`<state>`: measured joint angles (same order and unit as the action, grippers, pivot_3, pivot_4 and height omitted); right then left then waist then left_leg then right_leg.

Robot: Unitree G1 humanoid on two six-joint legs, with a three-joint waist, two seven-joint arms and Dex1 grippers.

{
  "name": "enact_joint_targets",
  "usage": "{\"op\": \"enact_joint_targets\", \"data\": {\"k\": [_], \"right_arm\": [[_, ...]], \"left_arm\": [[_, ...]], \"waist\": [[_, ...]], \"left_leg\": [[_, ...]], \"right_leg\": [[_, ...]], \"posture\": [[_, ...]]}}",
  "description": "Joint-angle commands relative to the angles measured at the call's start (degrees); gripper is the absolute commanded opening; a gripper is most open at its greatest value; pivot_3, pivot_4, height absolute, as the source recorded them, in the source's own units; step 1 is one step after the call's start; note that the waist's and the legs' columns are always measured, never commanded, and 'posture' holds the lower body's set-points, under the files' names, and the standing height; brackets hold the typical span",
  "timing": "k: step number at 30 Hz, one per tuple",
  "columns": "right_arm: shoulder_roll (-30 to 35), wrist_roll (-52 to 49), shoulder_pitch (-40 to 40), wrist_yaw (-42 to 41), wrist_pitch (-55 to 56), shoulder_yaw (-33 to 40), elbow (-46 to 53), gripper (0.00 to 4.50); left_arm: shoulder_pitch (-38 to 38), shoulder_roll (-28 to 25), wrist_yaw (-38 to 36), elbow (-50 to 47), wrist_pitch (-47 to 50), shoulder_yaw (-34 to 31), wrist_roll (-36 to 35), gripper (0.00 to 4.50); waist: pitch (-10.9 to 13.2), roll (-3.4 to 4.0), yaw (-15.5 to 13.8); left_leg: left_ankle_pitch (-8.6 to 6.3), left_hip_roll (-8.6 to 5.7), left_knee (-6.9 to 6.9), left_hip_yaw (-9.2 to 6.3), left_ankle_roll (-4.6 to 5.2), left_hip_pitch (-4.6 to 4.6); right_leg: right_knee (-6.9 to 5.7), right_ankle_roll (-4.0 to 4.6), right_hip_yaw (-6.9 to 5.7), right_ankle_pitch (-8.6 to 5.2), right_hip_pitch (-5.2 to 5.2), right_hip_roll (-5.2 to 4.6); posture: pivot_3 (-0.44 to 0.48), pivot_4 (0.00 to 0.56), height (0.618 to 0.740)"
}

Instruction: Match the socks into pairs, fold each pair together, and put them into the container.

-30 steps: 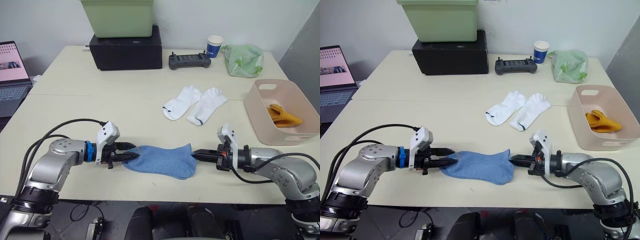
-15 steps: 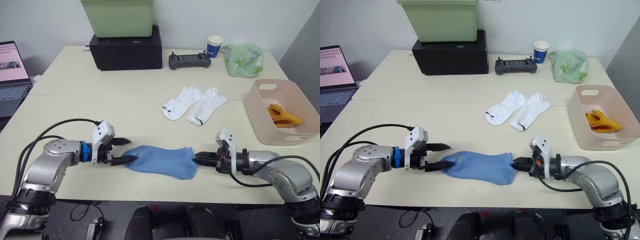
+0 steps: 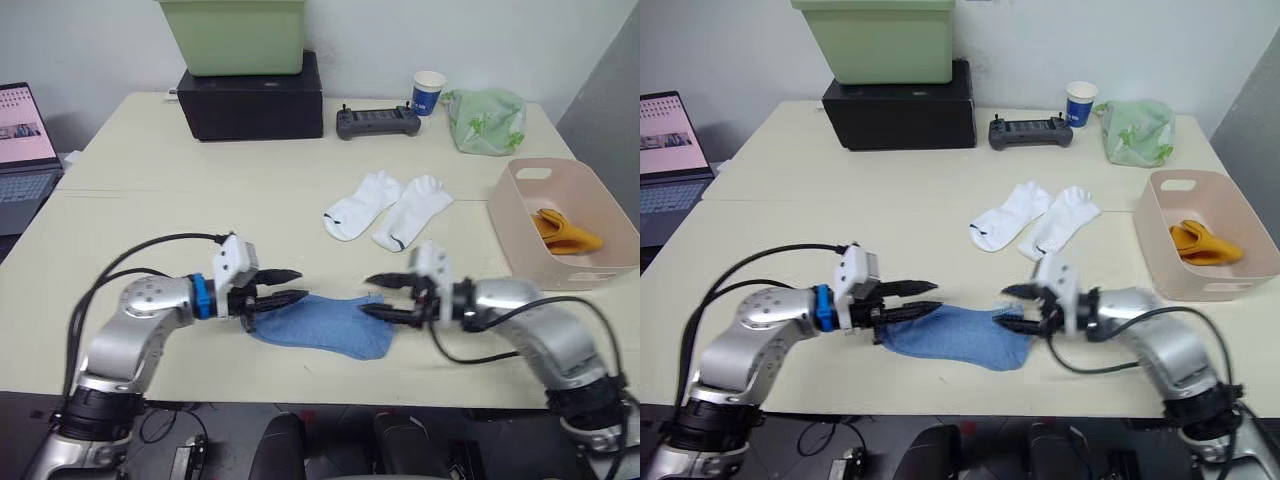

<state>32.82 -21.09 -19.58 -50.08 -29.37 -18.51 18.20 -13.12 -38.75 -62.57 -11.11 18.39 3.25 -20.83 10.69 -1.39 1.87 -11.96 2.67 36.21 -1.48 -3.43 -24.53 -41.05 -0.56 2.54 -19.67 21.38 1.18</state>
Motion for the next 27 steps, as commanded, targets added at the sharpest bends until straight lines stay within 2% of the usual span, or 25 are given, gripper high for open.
{"op": "enact_joint_targets", "data": {"k": [1,2,4,10,13,17,19,23,27], "right_arm": [[0.1,6.5,0.3,-1.6,8.3,-3.2,-5.0,1.04],[0.5,7.9,0.5,-2.1,9.7,-3.8,-6.4,0.67],[1.6,10.1,1.2,-3.0,12.0,-4.3,-8.7,0.02],[4.0,10.9,4.0,-5.4,14.2,-2.8,-10.0,0.02],[6.5,8.4,6.6,-7.1,14.7,1.5,-8.3,0.02],[5.1,0.8,5.4,-8.0,9.6,6.0,-2.8,0.02],[4.1,0.1,4.8,-8.0,7.7,5.4,-1.6,0.02],[2.3,4.8,4.2,-8.0,8.4,0.0,-3.7,0.02],[5.6,9.6,5.4,-9.6,11.9,-2.0,-6.2,0.02]], "left_arm": [[2.5,-0.5,0.5,1.9,-6.6,2.8,5.5,0.17],[3.1,-0.9,0.6,3.1,-8.2,3.1,6.7,0.0],[3.9,-1.8,0.7,6.1,-11.5,3.2,9.0,0.0],[5.1,-3.2,0.7,12.1,-15.9,1.8,10.0,0.0],[6.6,-3.4,-0.4,9.2,-10.8,-1.7,3.5,0.0],[6.9,-3.5,-0.4,3.5,-5.5,-3.9,-1.4,0.0],[7.0,-3.1,0.1,1.7,-3.6,-4.1,-2.5,0.0],[7.9,-2.8,1.9,2.8,-4.2,-1.8,1.5,0.0],[9.5,-3.8,2.2,4.1,-5.9,-1.5,4.0,0.0]], "waist": [[0.0,0.01,0.0],[0.0,0.01,0.0],[0.0,0.01,-0.1],[0.0,0.03,-0.1],[-0.1,0.05,-0.1],[0.0,0.05,0.0],[0.0,0.05,0.1],[-0.1,0.05,0.0],[0.0,0.05,-0.1]], "left_leg": [[0.0,0.0,0.0,0.02,0.0,0.01],[0.0,-0.01,0.0,0.03,0.0,0.03],[0.0,-0.02,0.0,0.01,0.0,0.02],[0.0,-0.02,-0.01,0.0,0.01,0.14],[0.0,-0.02,-0.01,0.01,0.01,0.2],[0.0,0.0,-0.01,0.0,0.01,0.2],[0.0,0.03,-0.01,-0.01,0.01,0.2],[0.0,0.01,-0.02,-0.02,0.01,0.2],[0.0,-0.04,-0.02,0.01,0.01,0.18]], "right_leg": [[0.0,0.0,0.01,0.0,0.0,-0.05],[0.0,0.0,0.02,0.0,-0.02,-0.13],[0.0,0.0,-0.02,0.0,-0.02,-0.15],[0.04,0.0,-0.04,0.0,-0.19,-0.18],[0.04,0.0,-0.03,0.0,-0.24,-0.18],[0.0,0.0,-0.03,0.0,-0.24,-0.19],[-0.02,0.0,-0.04,0.0,-0.23,-0.17],[0.01,0.0,-0.04,0.0,-0.23,-0.16],[0.02,0.0,-0.02,0.0,-0.2,-0.19]], "posture": [[0.0,0.15,0.74],[0.0,0.15,0.74],[0.0,0.15,0.74],[0.0,0.15,0.74],[0.0,0.15,0.74],[0.0,0.15,0.74],[0.0,0.15,0.74],[0.0,0.15,0.74],[0.0,0.15,0.74]]}}
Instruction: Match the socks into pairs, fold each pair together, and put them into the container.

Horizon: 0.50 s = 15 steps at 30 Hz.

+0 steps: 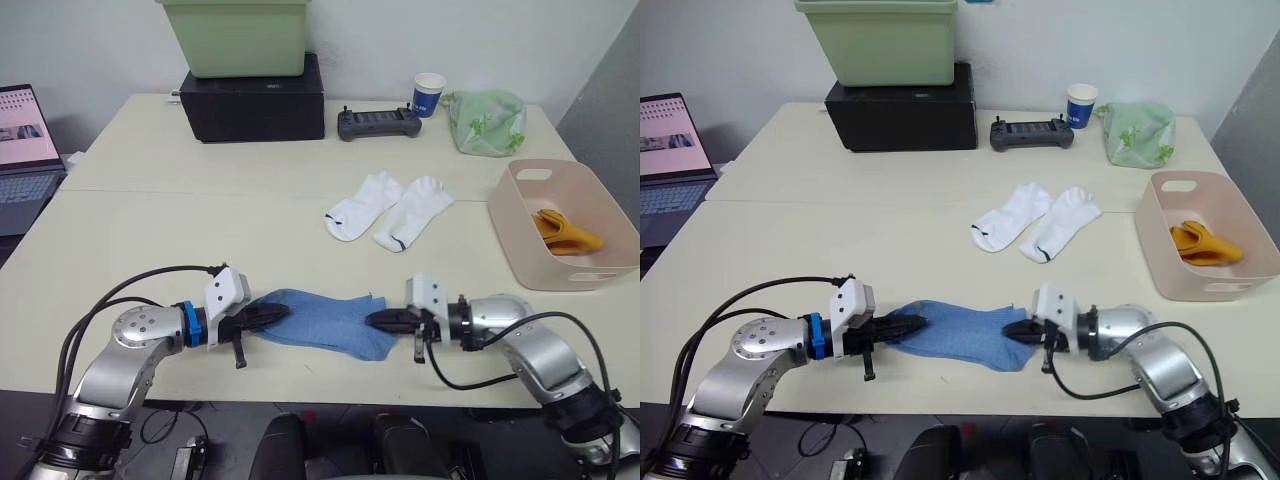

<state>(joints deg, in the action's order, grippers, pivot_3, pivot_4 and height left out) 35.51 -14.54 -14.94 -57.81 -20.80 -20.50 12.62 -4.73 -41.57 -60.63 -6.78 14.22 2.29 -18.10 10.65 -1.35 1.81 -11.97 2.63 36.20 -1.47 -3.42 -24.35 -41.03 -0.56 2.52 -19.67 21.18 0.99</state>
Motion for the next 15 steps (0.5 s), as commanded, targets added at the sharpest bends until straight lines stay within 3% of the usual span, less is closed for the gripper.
{"op": "enact_joint_targets", "data": {"k": [1,8,14,15], "right_arm": [[4.1,3.1,1.3,-2.7,3.9,0.3,-0.7,0.02],[4.4,-2.4,1.4,-2.9,0.8,5.7,3.7,0.02],[-1.2,-1.0,-2.3,0.3,-1.2,4.0,3.8,0.02],[-1.6,-0.7,-2.7,0.6,-1.1,4.0,3.5,0.0]], "left_arm": [[1.7,-1.2,0.1,-0.6,-1.4,-1.0,1.0,0.0],[3.4,-0.3,2.8,-5.9,5.3,-7.6,-6.4,0.0],[6.5,4.0,13.4,-12.5,18.6,-18.3,-17.9,0.0],[6.5,4.2,14.3,-13.4,19.4,-19.1,-18.9,0.17]], "waist": [[0.0,0.0,0.0],[0.0,-0.01,0.1],[0.0,-0.01,0.4],[0.0,-0.01,0.2]], "left_leg": [[0.0,0.0,0.0,0.0,0.0,0.0],[0.0,0.04,0.0,-0.01,0.0,0.02],[0.0,0.08,0.0,-0.09,0.0,0.02],[0.0,0.06,0.0,-0.1,0.0,0.01]], "right_leg": [[0.01,0.0,-0.01,0.0,0.0,0.0],[0.01,0.0,0.0,0.0,-0.02,-0.02],[-0.03,0.0,-0.02,0.0,0.0,-0.01],[-0.01,0.0,-0.02,0.0,-0.01,-0.01]], "posture": [[0.0,0.15,0.74],[0.0,0.15,0.74],[0.0,0.15,0.74],[0.0,0.15,0.74]]}}
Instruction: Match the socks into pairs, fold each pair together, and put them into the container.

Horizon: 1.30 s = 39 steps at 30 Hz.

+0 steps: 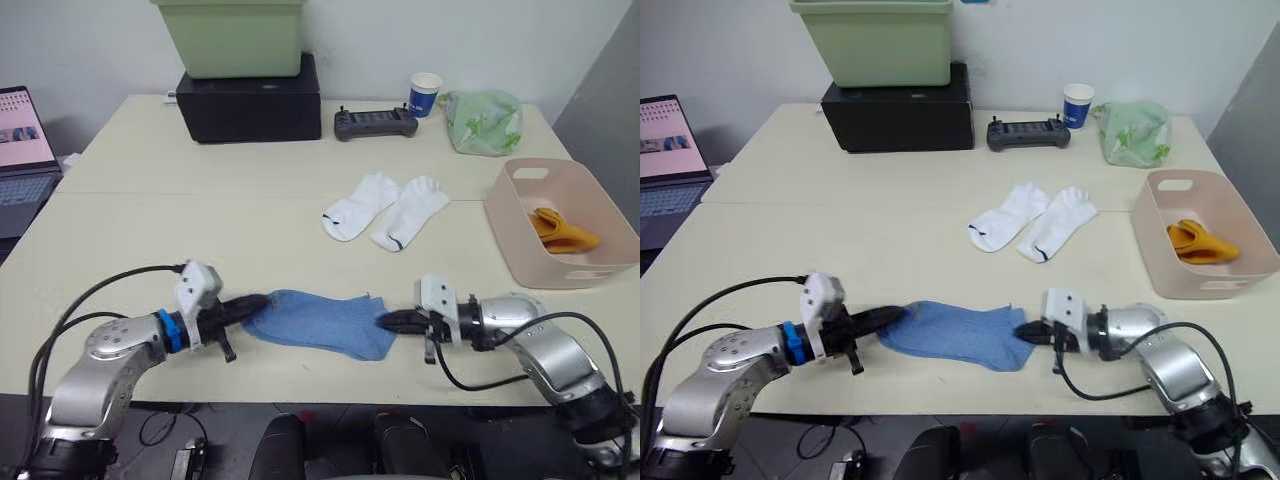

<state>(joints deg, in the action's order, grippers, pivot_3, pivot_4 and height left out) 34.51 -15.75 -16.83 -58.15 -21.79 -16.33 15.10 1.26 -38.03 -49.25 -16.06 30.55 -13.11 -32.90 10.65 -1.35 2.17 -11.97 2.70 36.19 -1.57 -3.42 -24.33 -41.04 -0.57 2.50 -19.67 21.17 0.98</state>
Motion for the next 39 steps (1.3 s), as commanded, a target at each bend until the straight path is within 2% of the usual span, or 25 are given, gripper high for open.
{"op": "enact_joint_targets", "data": {"k": [1,3,5,8,11,12,15,18,21,23,25,33,39], "right_arm": [[-0.7,0.5,-1.1,0.9,-0.3,0.0,0.8,0.0],[-0.8,-0.5,-1.5,0.6,-1.4,0.6,1.5,0.0],[-0.6,-1.1,-1.7,0.5,-2.4,1.2,2.1,0.0],[0.9,-2.0,-1.2,0.8,-4.9,3.1,2.6,0.0],[3.0,-6.0,-0.8,2.5,-12.5,8.1,3.5,0.0],[3.9,-7.6,-0.7,2.5,-15.1,9.6,4.3,0.18],[5.6,-12.1,-0.6,3.9,-23.8,13.1,6.6,0.9],[7.1,-11.6,1.3,4.4,-24.4,12.7,7.8,2.06],[5.8,-11.7,1.7,5.9,-24.1,12.3,8.6,3.16],[4.8,-12.7,1.3,6.9,-25.6,12.6,8.8,3.92],[4.2,-12.9,1.4,8.0,-26.9,12.6,8.4,4.48],[3.8,-14.9,2.9,10.2,-35.5,9.7,8.2,4.48],[0.2,-15.5,1.2,12.5,-38.7,6.9,9.0,4.48]], "left_arm": [[0.5,0.7,3.7,-4.8,4.0,-4.5,-5.0,0.37],[0.9,0.1,4.1,-5.5,4.8,-5.4,-5.8,0.87],[1.5,-0.5,3.7,-6.2,4.8,-5.3,-5.7,1.59],[2.4,-1.8,1.4,-8.3,1.9,-1.9,-2.6,2.59],[1.9,-2.1,0.2,-10.0,0.4,1.4,-1.4,2.59],[1.6,-2.2,0.1,-10.1,0.0,1.8,-1.0,2.62],[0.4,-1.6,0.3,-10.0,-0.4,1.5,-2.0,2.01],[0.9,-3.0,-2.0,-9.6,-0.9,1.9,-1.7,0.95],[1.4,-4.6,-4.7,-7.7,-4.4,4.0,2.1,0.0],[1.1,-4.8,-5.6,-6.8,-5.6,5.0,3.1,0.0],[0.3,-4.4,-5.5,-5.6,-6.1,5.9,3.7,0.0],[-3.0,-3.5,-2.3,2.6,-6.5,4.5,6.0,0.0],[-4.4,-2.5,-3.8,6.3,-2.5,7.6,5.1,0.0]], "waist": [[0.0,0.0,-0.3],[0.0,-0.01,-0.5],[0.0,-0.01,-0.5],[0.0,-0.01,-0.5],[0.0,-0.01,-0.5],[0.0,-0.01,-0.5],[0.0,-0.01,-0.5],[0.0,-0.01,-0.3],[0.0,0.0,-0.2],[0.0,0.0,-0.3],[0.0,0.0,-0.3],[0.0,0.0,-0.3],[0.0,-0.03,-0.1]], "left_leg": [[0.0,-0.01,0.0,0.0,0.0,0.0],[0.0,-0.04,0.01,0.0,-0.01,-0.02],[0.0,-0.08,0.01,0.0,-0.01,-0.02],[0.0,-0.06,0.0,0.0,-0.01,-0.02],[0.0,-0.09,0.0,0.04,-0.01,-0.02],[0.0,-0.09,0.0,0.05,-0.01,-0.02],[0.0,-0.06,-0.01,0.08,-0.01,-0.02],[0.0,-0.04,-0.05,0.08,0.0,-0.01],[0.0,-0.04,-0.06,0.11,0.0,0.0],[0.0,-0.05,-0.06,0.13,0.0,0.0],[0.0,-0.06,-0.06,0.13,0.0,-0.01],[0.0,-0.06,-0.06,0.11,0.0,-0.03],[0.0,-0.03,-0.06,0.11,0.0,-0.01]], "right_leg": [[0.02,0.0,0.01,0.0,0.0,-0.01],[0.04,0.0,0.0,0.0,0.0,-0.04],[0.04,0.0,0.03,0.0,-0.01,-0.08],[0.05,0.0,0.03,0.0,0.0,-0.07],[0.05,0.0,0.04,0.0,-0.02,-0.07],[0.05,0.0,0.05,0.0,-0.02,-0.07],[0.05,0.01,0.03,0.0,-0.01,-0.05],[0.05,0.01,0.03,0.0,0.0,-0.02],[0.05,0.01,0.05,0.0,0.02,-0.01],[0.05,0.01,0.08,0.0,0.03,-0.01],[0.05,0.0,0.06,0.0,0.03,-0.01],[0.07,0.0,0.04,0.0,0.04,-0.01],[0.05,0.0,0.04,0.0,0.05,0.03]], "posture": [[0.0,0.15,0.74],[0.0,0.15,0.74],[0.0,0.15,0.74],[0.0,0.15,0.74],[0.0,0.15,0.74],[0.0,0.15,0.74],[0.0,0.15,0.74],[0.0,0.15,0.74],[0.0,0.15,0.74],[0.0,0.15,0.74],[0.0,0.15,0.74],[0.0,0.15,0.74],[0.0,0.15,0.74]]}}
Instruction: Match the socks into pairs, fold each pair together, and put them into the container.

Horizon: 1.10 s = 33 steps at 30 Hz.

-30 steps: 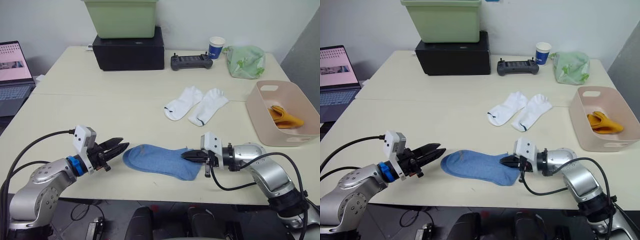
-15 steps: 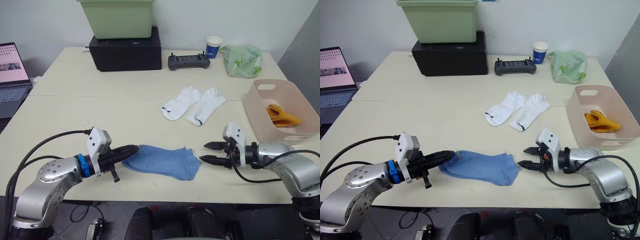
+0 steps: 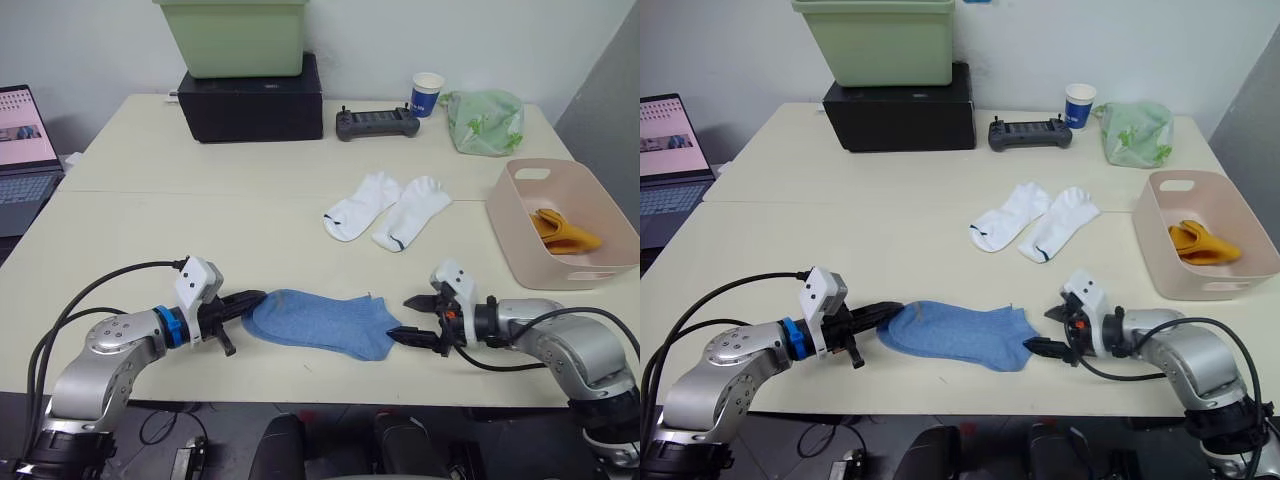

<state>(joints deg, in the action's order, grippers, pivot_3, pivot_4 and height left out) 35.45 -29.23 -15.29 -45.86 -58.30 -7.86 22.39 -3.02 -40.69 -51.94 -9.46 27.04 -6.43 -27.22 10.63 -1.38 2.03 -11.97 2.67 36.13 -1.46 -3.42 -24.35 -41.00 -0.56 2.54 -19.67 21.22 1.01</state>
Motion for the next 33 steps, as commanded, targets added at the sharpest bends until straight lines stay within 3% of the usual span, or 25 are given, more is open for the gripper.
{"op": "enact_joint_targets", "data": {"k": [1,2,4,14,15,21,24,28,33], "right_arm": [[-1.3,-2.4,-0.6,0.5,-2.8,-1.8,2.0,4.48],[-1.7,-3.0,-0.9,0.7,-3.6,-1.9,2.3,4.48],[-1.7,-4.4,-0.9,0.2,-4.8,-2.3,3.5,3.92],[-4.0,-4.7,-2.2,2.3,-4.3,-3.0,2.1,0.23],[-4.0,-4.4,-2.4,2.2,-3.9,-3.1,1.4,0.02],[-3.4,-6.4,-3.7,0.7,-4.6,-0.5,-1.0,0.02],[-0.8,-6.9,-2.9,-1.3,-4.2,0.3,-1.4,0.02],[4.0,-8.2,-2.2,-4.9,-3.6,1.7,-2.0,0.02],[9.6,-7.0,-3.0,-11.1,-0.2,1.4,-6.2,0.02]], "left_arm": [[0.0,0.2,-1.5,-0.5,2.1,1.2,-1.2,0.0],[0.2,0.0,-2.0,-1.0,2.9,1.6,-1.6,0.0],[0.7,-0.3,-2.4,-1.6,3.4,2.1,-1.5,0.0],[2.4,0.0,-2.4,-3.3,3.9,1.9,-1.6,0.0],[2.6,-0.1,-2.5,-3.6,3.8,2.0,-1.6,0.0],[2.9,1.1,-1.3,-6.4,6.7,2.2,-3.4,0.0],[2.6,1.8,0.7,-10.7,12.7,0.2,-8.4,0.0],[1.4,-1.1,0.5,-13.7,18.4,-5.1,-15.2,0.0],[2.1,-5.7,-2.1,-14.4,18.9,-6.5,-15.9,0.0]], "waist": [[0.0,0.0,0.0],[0.0,0.0,0.0],[0.0,0.0,0.0],[0.0,0.0,-0.1],[0.0,0.0,-0.1],[0.0,0.0,-0.1],[0.0,0.0,-0.2],[0.0,0.0,-0.2],[0.0,0.0,0.0]], "left_leg": [[0.0,0.0,0.0,0.0,0.0,0.0],[0.0,0.0,0.0,0.0,0.0,-0.01],[0.0,0.01,-0.01,-0.01,0.0,-0.01],[0.0,-0.01,-0.01,0.0,0.0,-0.01],[0.0,-0.01,-0.01,0.0,0.0,-0.01],[0.0,-0.01,-0.01,0.0,0.0,-0.01],[0.0,-0.02,-0.01,0.0,0.0,-0.02],[0.0,-0.01,0.0,-0.03,0.0,-0.05],[0.0,-0.02,-0.01,0.0,0.0,-0.02]], "right_leg": [[0.01,0.0,0.01,0.0,0.0,0.0],[0.01,0.0,0.0,0.0,0.0,0.0],[0.01,0.0,0.0,0.0,0.0,0.0],[0.01,0.0,0.0,0.0,0.01,-0.04],[0.01,-0.01,0.01,0.0,0.01,-0.04],[0.02,0.0,0.01,0.0,0.01,-0.04],[0.02,0.0,0.01,0.0,0.01,-0.04],[0.03,0.0,-0.02,0.0,0.01,-0.04],[0.02,-0.01,0.01,0.0,0.02,-0.03]], "posture": [[0.0,0.15,0.74],[0.0,0.15,0.74],[0.0,0.15,0.74],[0.0,0.15,0.74],[0.0,0.15,0.74],[0.0,0.15,0.74],[0.0,0.15,0.74],[0.0,0.15,0.74],[0.0,0.15,0.74]]}}
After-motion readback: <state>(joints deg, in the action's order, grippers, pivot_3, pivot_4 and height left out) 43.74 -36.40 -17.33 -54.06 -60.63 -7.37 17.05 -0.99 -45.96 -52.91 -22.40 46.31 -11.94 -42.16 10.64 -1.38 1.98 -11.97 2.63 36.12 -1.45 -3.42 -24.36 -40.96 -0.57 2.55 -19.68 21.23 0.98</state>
